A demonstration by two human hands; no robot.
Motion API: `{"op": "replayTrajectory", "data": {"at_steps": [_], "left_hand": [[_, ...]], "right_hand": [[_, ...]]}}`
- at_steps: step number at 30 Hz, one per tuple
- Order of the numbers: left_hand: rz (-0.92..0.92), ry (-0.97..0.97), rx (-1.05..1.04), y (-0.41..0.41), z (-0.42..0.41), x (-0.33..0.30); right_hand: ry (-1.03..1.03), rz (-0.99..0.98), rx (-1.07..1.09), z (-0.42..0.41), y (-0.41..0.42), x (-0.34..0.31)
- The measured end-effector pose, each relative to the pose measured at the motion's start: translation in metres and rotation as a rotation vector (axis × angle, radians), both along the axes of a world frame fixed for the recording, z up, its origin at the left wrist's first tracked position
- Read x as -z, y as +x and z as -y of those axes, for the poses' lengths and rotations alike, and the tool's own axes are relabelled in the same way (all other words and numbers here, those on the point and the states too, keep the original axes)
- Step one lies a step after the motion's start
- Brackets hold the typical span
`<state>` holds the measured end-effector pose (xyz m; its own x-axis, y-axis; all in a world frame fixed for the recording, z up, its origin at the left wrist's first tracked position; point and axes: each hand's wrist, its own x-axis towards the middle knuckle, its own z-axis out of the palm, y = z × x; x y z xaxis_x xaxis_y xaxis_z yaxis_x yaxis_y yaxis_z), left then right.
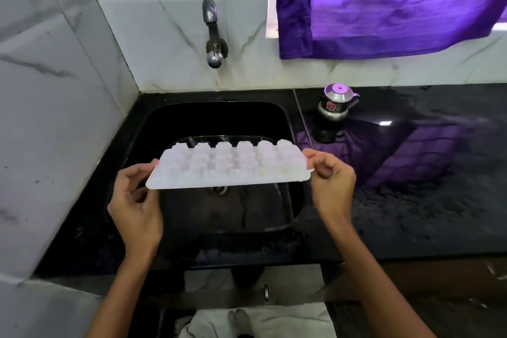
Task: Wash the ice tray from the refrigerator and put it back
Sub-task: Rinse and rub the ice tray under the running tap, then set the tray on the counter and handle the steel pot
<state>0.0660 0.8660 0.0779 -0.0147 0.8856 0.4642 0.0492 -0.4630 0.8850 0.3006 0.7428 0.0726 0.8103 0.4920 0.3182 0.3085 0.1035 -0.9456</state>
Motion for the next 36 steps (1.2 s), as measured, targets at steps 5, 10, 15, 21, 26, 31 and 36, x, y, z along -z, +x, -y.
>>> {"op": "replayTrajectory", "data": {"at_steps": [5,10,15,21,26,31,36], "left_hand": [[0.040,0.034,0.038,0.021,0.041,-0.015],[0.094,-0.003,0.088,0.061,0.058,-0.012],[0.016,-0.035,0.169,0.115,0.064,-0.007],[-0.269,-0.195,0.307,0.209,0.053,0.019],[-0.438,-0.403,0.413,0.284,0.058,0.046],[-0.556,-0.550,0.420,0.324,0.060,0.069],[-0.630,-0.575,0.386,0.332,0.058,0.080]], "right_hand": [[0.005,0.034,-0.003,0.056,0.015,-0.028],[0.026,0.008,0.026,0.094,0.046,-0.032],[0.063,-0.073,0.052,0.112,0.093,-0.026],[-0.046,-0.189,0.024,0.114,0.184,-0.011],[-0.293,-0.252,-0.028,0.125,0.271,0.014],[-0.463,-0.296,-0.123,0.126,0.319,0.036],[-0.522,-0.299,-0.130,0.122,0.334,0.051]]}}
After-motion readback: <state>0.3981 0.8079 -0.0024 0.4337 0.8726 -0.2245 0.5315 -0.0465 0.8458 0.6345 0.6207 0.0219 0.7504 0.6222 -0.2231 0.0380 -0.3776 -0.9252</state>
